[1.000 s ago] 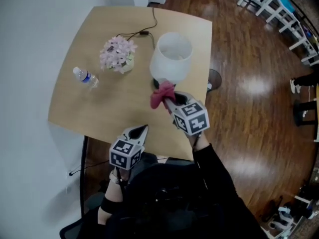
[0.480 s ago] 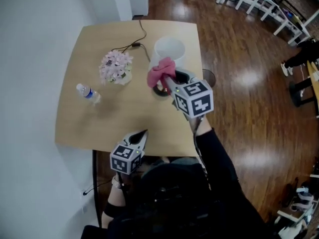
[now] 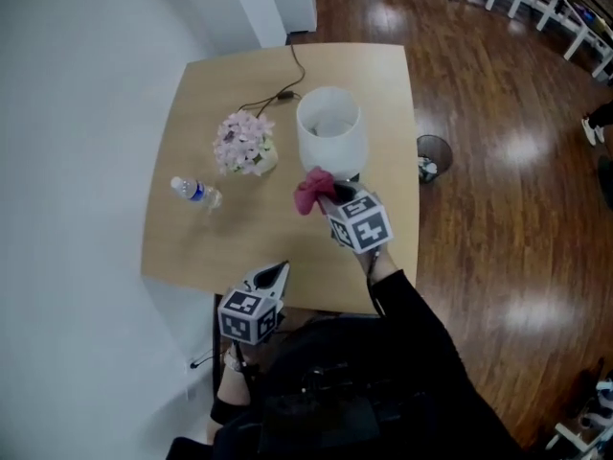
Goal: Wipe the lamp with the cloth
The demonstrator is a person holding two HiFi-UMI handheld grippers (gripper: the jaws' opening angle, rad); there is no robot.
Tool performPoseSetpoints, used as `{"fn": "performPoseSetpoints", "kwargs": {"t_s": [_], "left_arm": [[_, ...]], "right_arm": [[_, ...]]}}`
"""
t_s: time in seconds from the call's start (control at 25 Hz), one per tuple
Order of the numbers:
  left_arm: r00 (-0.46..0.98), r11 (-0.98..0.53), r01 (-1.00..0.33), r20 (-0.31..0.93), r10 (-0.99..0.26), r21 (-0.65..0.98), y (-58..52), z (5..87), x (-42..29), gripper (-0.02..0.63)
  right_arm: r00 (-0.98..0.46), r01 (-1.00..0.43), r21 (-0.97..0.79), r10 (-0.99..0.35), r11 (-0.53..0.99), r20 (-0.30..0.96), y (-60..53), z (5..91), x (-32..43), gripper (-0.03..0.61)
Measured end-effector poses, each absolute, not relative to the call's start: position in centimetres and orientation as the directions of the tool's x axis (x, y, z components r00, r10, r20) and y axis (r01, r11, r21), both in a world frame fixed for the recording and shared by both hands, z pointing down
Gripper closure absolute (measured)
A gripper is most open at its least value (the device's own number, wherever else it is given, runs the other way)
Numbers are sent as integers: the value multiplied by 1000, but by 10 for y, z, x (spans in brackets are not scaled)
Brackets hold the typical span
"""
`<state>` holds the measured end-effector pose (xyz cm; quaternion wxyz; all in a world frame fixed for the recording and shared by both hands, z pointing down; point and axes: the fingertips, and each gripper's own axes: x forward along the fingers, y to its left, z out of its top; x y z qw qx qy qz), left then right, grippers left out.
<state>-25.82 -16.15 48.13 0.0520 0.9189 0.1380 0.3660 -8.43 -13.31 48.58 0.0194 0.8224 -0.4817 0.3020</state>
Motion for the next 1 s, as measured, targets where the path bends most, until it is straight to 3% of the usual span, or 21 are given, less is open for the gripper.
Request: {"fn": "performPoseSetpoints", "kwargs": {"t_s": [0.2,0.44,0.76,1.0], "left_arm": [[638,-968,187,729,249,167,-158,494,-268,612],[603,-943,257,729,326,209,-171,507,-254,612],[536,-813,534,651,538,233,-219,496,-220,612],[436,-692,668,611,661,274,-241,495,-224,612]], "right_arm": [[304,-798,-319,-799,-511,519,-135,510,-89,502],[307,-762,-330,-759,-558,574,-133,536,-96,502],[537,-625,-276,-659,-730,527,-145,472,-121,503],[715,-506,-184,-529,-843,457,-149,406,-106,502]]}}
